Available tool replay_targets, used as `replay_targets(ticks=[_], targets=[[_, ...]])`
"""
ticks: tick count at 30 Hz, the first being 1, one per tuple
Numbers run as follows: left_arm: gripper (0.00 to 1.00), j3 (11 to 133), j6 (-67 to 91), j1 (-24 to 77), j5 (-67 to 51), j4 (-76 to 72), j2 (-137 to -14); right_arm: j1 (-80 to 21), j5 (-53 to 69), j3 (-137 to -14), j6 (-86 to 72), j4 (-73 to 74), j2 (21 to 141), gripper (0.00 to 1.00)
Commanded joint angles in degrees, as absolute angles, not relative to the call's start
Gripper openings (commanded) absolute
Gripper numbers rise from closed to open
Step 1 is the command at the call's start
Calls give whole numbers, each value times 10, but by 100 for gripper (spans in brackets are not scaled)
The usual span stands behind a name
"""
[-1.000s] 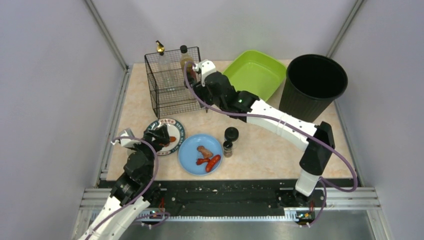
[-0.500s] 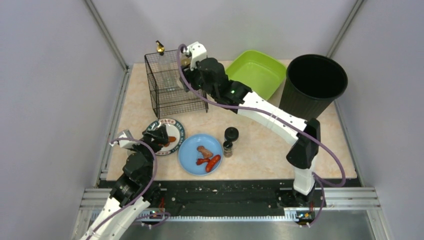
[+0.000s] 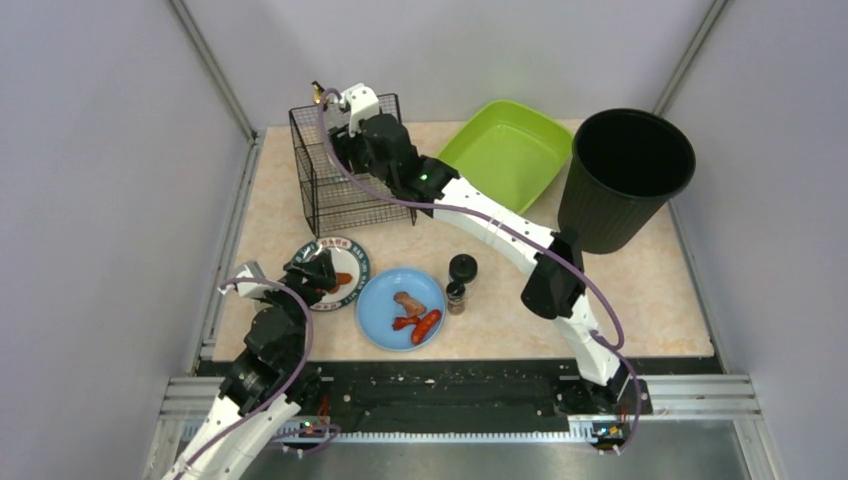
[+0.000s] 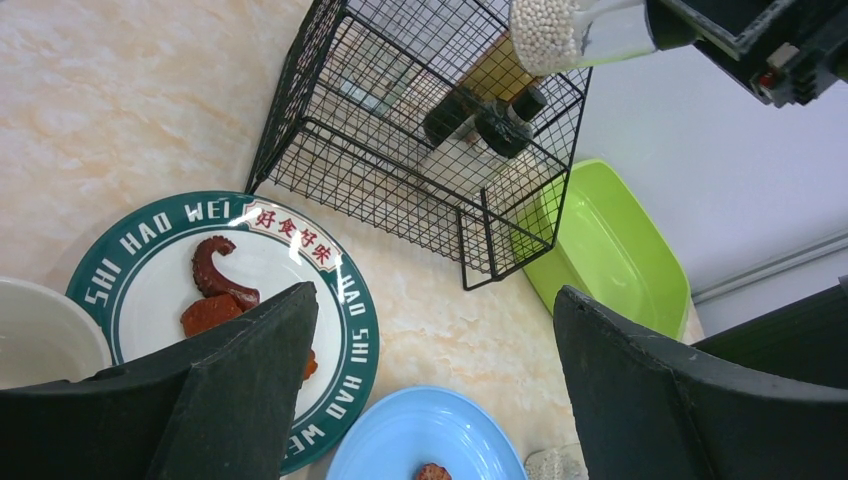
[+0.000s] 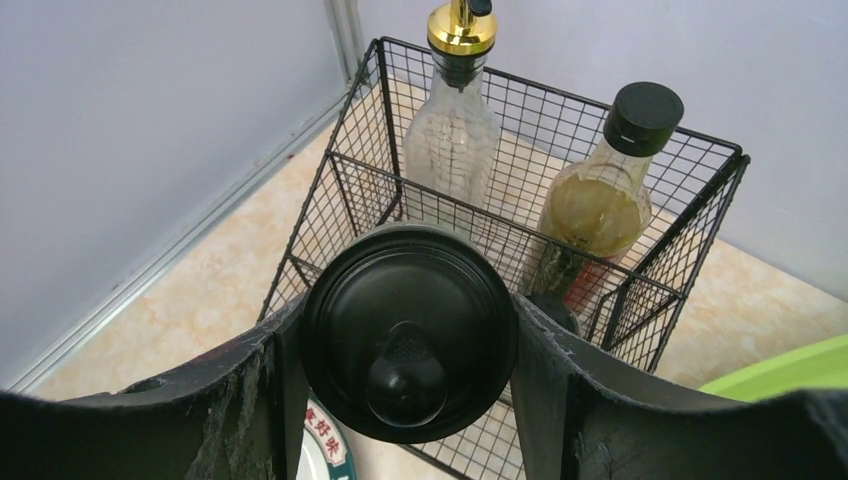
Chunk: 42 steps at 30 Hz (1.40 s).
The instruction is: Clear the kitchen counter
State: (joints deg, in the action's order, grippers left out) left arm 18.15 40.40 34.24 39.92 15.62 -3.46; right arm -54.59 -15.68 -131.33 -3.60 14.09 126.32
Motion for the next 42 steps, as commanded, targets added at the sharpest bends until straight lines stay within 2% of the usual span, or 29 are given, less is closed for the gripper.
replay_targets(ticks=[1, 15, 33, 42], targets=[[92, 177, 403, 344, 398, 148, -26, -553, -179, -1380, -34, 67, 1287, 0], [92, 172, 401, 344, 398, 143, -24, -547, -192, -1401, -31, -36, 1357, 0], [92, 169, 402, 344, 396, 138, -24, -519, -197, -1425, -86, -81, 1436, 0], [92, 168, 401, 344, 393, 135, -25, -513, -241, -1446, -77, -128, 1485, 0]])
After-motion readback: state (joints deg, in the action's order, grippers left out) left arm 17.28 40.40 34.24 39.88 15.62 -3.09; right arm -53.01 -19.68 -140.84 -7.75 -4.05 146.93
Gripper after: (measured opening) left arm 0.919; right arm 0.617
